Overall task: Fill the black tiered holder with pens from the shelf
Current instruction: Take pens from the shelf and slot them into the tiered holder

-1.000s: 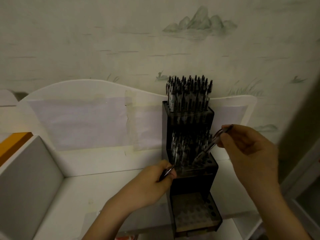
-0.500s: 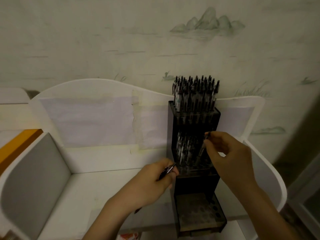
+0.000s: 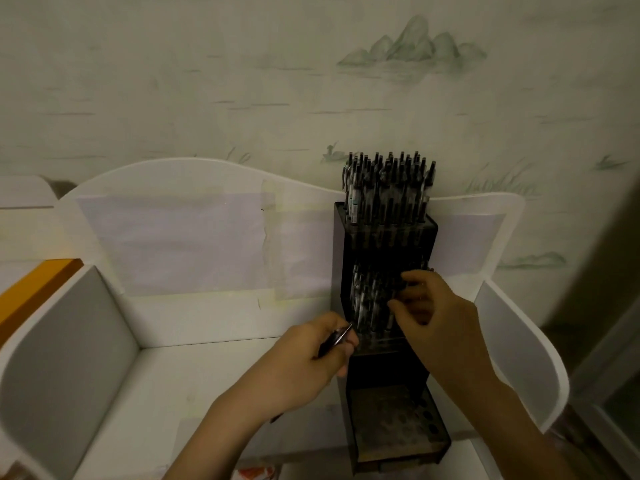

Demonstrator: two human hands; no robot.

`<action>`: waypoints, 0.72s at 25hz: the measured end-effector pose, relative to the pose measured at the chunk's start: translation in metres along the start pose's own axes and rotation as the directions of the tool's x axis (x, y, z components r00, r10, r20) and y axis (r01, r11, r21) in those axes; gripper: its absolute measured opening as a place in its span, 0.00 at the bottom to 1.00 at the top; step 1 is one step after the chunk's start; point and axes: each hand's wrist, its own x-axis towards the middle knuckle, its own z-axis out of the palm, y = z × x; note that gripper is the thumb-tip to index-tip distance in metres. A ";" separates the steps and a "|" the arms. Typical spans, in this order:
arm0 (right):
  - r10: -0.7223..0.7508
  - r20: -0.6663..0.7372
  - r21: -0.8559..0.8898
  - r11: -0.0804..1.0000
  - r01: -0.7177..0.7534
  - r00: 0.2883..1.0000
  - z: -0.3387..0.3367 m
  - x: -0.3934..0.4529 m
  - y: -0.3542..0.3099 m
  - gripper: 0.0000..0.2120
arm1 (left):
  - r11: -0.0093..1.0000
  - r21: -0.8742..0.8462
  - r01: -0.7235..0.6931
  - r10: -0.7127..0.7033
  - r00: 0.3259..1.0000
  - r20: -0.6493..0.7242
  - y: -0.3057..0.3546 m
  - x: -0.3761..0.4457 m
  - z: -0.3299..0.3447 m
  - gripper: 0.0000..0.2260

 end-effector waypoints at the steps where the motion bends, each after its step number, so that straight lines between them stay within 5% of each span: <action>1: -0.021 -0.032 0.008 1.000 0.021 0.999 -0.001 -0.004 -0.004 0.16 | 1.000 0.000 -0.007 0.007 1.000 -0.004 0.000 0.000 0.000 0.05; 5: -0.073 0.013 0.107 0.992 0.071 0.997 -0.003 -0.023 -0.019 0.05 | 0.999 0.026 -0.026 0.027 0.999 -0.019 0.001 0.002 0.002 0.05; 10: 0.136 0.316 0.262 0.939 -0.224 0.939 0.009 -0.035 -0.029 0.02 | 0.997 0.067 -0.039 0.039 0.999 0.001 0.002 0.005 0.008 0.07; 18: 0.203 0.311 0.367 0.875 -0.314 0.929 0.008 -0.030 -0.029 0.01 | 0.998 0.056 -0.034 0.033 0.999 0.032 0.004 0.007 0.010 0.03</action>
